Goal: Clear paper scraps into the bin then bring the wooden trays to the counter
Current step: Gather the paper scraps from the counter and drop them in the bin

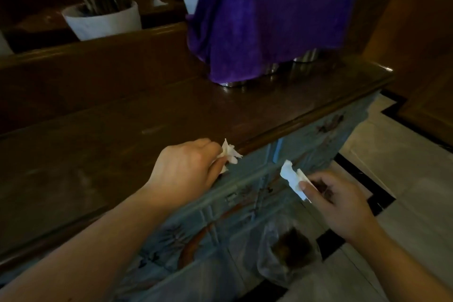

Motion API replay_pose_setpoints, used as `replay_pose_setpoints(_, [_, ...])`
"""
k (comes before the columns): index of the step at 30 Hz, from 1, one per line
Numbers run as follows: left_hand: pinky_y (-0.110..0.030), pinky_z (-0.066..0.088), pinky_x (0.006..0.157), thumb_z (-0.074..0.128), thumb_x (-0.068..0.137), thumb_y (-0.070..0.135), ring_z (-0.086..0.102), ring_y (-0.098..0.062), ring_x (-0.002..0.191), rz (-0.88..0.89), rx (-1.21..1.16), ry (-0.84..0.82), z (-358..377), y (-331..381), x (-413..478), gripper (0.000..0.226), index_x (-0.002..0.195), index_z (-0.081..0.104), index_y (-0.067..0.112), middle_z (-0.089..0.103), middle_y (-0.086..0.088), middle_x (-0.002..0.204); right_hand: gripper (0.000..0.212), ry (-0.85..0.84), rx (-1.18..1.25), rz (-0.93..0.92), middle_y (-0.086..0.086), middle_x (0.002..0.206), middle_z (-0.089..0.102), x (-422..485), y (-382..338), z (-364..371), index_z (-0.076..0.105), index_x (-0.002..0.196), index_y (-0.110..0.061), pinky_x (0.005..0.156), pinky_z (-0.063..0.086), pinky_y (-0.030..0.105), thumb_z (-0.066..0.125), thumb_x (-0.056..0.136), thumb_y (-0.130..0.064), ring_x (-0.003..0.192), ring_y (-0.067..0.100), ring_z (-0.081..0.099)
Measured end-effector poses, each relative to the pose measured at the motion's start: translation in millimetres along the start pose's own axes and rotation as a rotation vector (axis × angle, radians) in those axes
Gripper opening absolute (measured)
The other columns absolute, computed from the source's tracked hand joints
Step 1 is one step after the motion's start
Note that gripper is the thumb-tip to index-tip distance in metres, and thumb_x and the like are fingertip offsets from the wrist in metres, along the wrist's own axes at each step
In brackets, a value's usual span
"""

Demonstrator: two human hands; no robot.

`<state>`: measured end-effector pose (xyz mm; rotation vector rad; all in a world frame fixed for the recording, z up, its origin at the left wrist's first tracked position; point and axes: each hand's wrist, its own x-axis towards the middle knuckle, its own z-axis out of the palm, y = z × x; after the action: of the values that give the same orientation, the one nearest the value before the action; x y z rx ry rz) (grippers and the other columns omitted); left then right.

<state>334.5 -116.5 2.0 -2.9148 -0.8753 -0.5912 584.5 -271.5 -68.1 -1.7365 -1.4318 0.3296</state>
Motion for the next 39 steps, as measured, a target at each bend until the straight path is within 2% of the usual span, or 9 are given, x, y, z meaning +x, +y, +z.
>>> replay_pose_setpoints(5, [-0.031,0.042,0.044,0.043,0.094,0.039,0.058,-0.018,0.062,-0.004,-0.039,-0.081,45.2,81.0,0.7,0.028,0.085,0.062,0.02,0.06,0.004,0.076,0.009,-0.041,-0.017,0.069,-0.014,0.079,0.064,-52.5,67.7,-53.4,0.065,0.078,-0.03,0.053,0.038,0.008,0.064,0.086,-0.032,0.065,0.003,0.059])
replay_pose_setpoints(10, [-0.031,0.04,0.048,0.059,0.088,0.034,0.062,-0.027,0.067,-0.056,-0.105,-0.124,88.9,128.2,-0.1,0.017,0.085,0.063,0.018,0.066,-0.003,0.078,0.014,-0.062,-0.029,0.164,-0.004,0.072,0.065,-82.2,112.9,-72.5,0.068,0.083,-0.017,0.055,0.046,0.028,0.064,0.088,-0.029,0.066,0.009,0.059])
replay_pose_setpoints(15, [-0.032,0.042,0.052,0.06,0.088,0.033,0.065,-0.031,0.073,-0.047,-0.177,-0.196,158.8,158.0,1.5,0.019,0.09,0.067,0.015,0.069,-0.006,0.084,0.011,-0.065,-0.001,0.358,-0.005,0.072,0.066,-118.8,168.1,-64.5,0.066,0.081,-0.024,0.053,0.045,0.017,0.064,0.088,-0.032,0.07,0.005,0.062])
replay_pose_setpoints(19, [-0.036,0.049,0.05,0.072,0.081,0.023,0.065,-0.035,0.064,-0.015,-0.282,-0.236,232.6,173.2,-5.8,0.013,0.08,0.067,0.01,0.069,-0.013,0.076,0.012,0.001,0.014,0.51,-0.01,0.066,0.065,-139.2,219.7,-25.7,0.063,0.076,-0.029,0.055,0.041,0.016,0.065,0.088,-0.032,0.065,-0.001,0.061])
replay_pose_setpoints(23, [-0.035,0.046,0.06,0.055,0.09,0.035,0.064,-0.03,0.078,-0.01,-0.318,-0.352,342.1,172.1,-24.9,0.021,0.093,0.064,0.016,0.068,-0.007,0.091,0.016,0.003,0.066,0.57,-0.025,0.07,0.064,-154.4,284.7,39.4,0.059,0.073,-0.036,0.054,0.042,0.006,0.064,0.088,-0.037,0.063,-0.005,0.06])
replay_pose_setpoints(26, [-0.03,0.042,0.06,0.048,0.093,0.038,0.063,-0.025,0.075,0.002,-0.319,-0.393,421.9,164.5,-41.6,0.023,0.092,0.06,0.018,0.066,-0.004,0.092,0.016,-0.009,0.077,0.594,-0.031,0.071,0.063,-159.2,337.6,92.9,0.057,0.073,-0.037,0.053,0.04,0.004,0.063,0.088,-0.039,0.063,-0.009,0.06])
replay_pose_setpoints(31, [-0.029,0.038,0.06,0.047,0.093,0.038,0.057,-0.016,0.068,-0.056,-0.35,-0.471,555.3,155.0,-73.9,0.021,0.09,0.058,0.021,0.064,0.0,0.089,0.018,-0.021,0.144,0.75,-0.008,0.069,0.07,-178.9,451.9,187.1,0.065,0.075,-0.028,0.059,0.049,0.022,0.064,0.087,-0.04,0.065,0.003,0.066])
replay_pose_setpoints(34, [-0.028,0.035,0.06,0.046,0.093,0.039,0.044,-0.007,0.065,-0.094,-0.357,-0.524,625.8,156.2,-88.6,0.021,0.088,0.057,0.022,0.061,0.004,0.087,0.02,-0.017,0.147,0.833,-0.004,0.062,0.066,-189.0,512.5,234.5,0.065,0.07,-0.026,0.057,0.043,0.024,0.064,0.088,-0.036,0.06,0.004,0.064])
replay_pose_setpoints(39, [-0.026,0.033,0.055,0.048,0.093,0.04,0.043,0.001,0.057,-0.213,-0.449,-0.563,703.7,159.7,-103.1,0.018,0.084,0.056,0.027,0.045,0.013,0.067,0.017,-0.092,0.119,0.922,0.0,0.074,0.069,-196.6,583.9,275.1,0.069,0.082,-0.027,0.061,0.053,0.032,0.062,0.089,-0.041,0.068,0.014,0.068])
